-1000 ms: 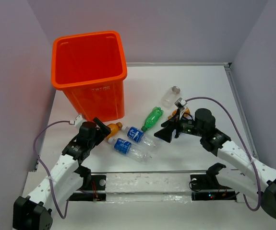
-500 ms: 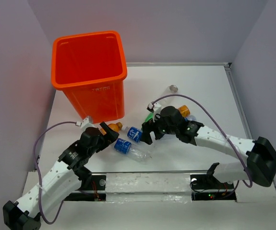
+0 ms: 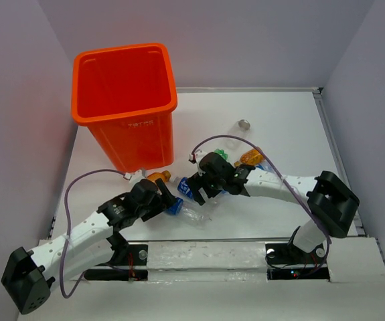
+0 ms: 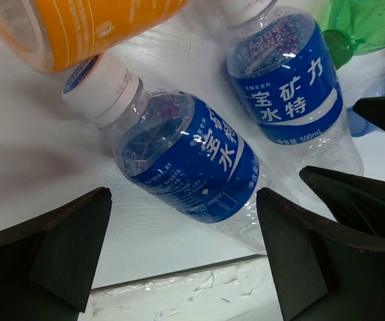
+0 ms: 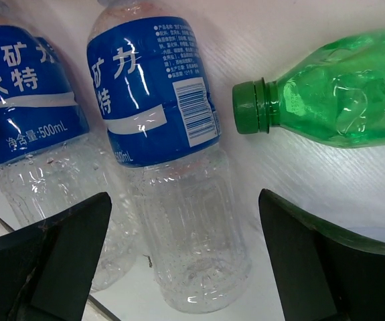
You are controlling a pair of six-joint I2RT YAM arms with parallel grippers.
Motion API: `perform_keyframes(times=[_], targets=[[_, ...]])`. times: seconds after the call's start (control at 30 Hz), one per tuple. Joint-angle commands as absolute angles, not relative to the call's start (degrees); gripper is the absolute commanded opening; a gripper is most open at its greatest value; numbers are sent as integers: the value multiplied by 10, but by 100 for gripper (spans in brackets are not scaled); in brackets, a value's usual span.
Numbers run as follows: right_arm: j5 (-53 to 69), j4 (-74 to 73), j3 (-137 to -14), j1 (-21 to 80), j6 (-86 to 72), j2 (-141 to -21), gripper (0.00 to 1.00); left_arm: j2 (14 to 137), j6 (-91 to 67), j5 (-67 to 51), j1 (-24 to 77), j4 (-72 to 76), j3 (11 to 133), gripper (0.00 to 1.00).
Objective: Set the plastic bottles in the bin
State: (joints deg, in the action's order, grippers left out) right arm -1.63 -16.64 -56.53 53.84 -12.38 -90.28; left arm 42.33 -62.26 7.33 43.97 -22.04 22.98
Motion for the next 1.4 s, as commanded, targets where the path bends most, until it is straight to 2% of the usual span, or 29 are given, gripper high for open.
perform_keyframes(times=[0.0, 0.27, 0.47, 0.5, 0.57, 0.6, 0.67, 0.83, 0.9, 1.03, 1.17, 1.37], targets=[[-33, -174, -580, 551, -109, -914, 95, 439, -640, 97, 448, -180, 217, 99], [-29, -167, -568, 563, -111, -925, 90, 486, -648, 142, 461, -154, 207, 99], [-21, -163, -569, 568, -105, -927, 77, 521, -645, 165, 476, -149, 224, 99], [-21, -162, -568, 568, -105, -926, 72, 526, -645, 169, 479, -149, 225, 99], [-20, -160, -566, 573, -107, -918, 69, 529, -646, 175, 484, -149, 227, 96], [-18, -158, -564, 573, -107, -915, 63, 528, -647, 177, 489, -149, 227, 93], [-15, -157, -561, 578, -110, -904, 58, 522, -651, 179, 494, -156, 225, 87], [-7, -155, -552, 584, -116, -878, 50, 483, -672, 158, 502, -177, 213, 70], [-4, -156, -549, 584, -117, -861, 48, 453, -680, 154, 505, -197, 212, 69], [-4, -156, -543, 584, -123, -821, 43, 391, -663, 149, 516, -224, 243, 61], [-4, -162, -534, 589, -131, -770, 41, 345, -631, 145, 522, -235, 292, 60], [-14, -179, -519, 589, -145, -683, 41, 383, -541, 143, 527, -236, 444, 60]])
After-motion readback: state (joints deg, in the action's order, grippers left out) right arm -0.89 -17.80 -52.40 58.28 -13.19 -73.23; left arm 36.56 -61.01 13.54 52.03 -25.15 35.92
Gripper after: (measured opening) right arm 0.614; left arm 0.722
